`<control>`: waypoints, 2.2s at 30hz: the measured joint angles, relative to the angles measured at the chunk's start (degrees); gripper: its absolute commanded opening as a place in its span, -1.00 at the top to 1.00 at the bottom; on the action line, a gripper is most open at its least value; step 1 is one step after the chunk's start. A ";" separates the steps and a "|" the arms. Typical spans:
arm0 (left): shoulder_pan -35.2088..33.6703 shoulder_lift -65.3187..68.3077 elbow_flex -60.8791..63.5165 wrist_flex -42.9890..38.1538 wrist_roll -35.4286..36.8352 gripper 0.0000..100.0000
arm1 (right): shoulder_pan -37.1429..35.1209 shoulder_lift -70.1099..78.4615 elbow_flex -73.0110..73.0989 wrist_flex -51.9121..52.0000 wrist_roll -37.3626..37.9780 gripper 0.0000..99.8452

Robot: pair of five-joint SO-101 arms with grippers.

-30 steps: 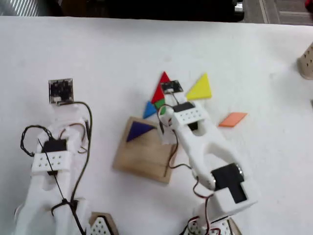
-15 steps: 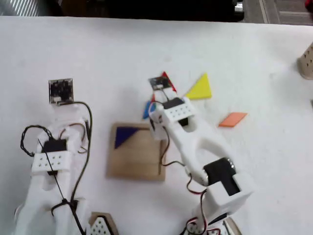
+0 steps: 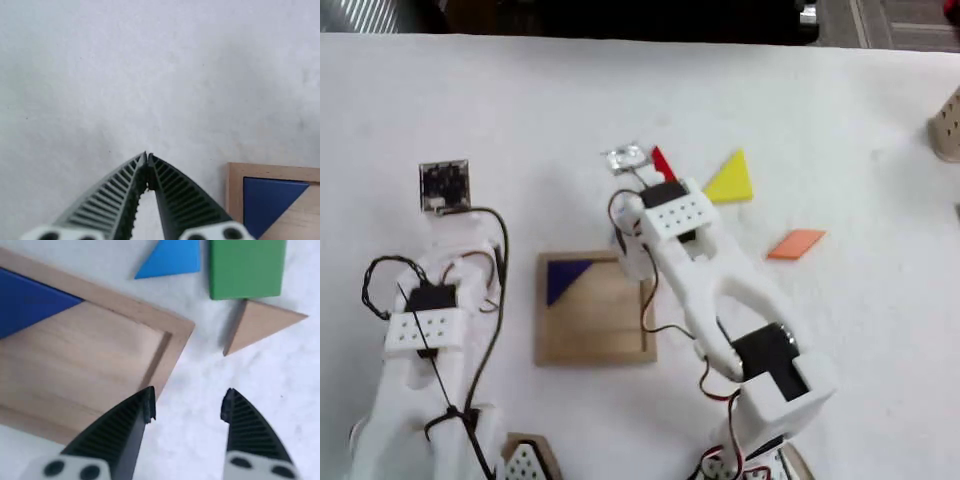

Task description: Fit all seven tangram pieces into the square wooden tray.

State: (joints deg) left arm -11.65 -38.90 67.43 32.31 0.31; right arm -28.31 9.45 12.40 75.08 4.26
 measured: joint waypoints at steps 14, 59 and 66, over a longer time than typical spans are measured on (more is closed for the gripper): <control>0.00 0.00 0.18 -0.53 0.00 0.94 | 26.55 -13.19 5.36 -0.70 31.65 0.69; -2.73 0.00 8.62 -9.93 0.00 0.57 | 43.08 0.35 13.89 -28.57 83.16 0.46; -2.73 0.00 8.62 -9.93 -3.08 0.57 | 43.25 9.58 5.19 -27.87 83.69 0.46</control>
State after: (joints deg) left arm -14.37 -38.90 76.04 22.37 -2.77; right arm 14.95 19.03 17.58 47.21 87.96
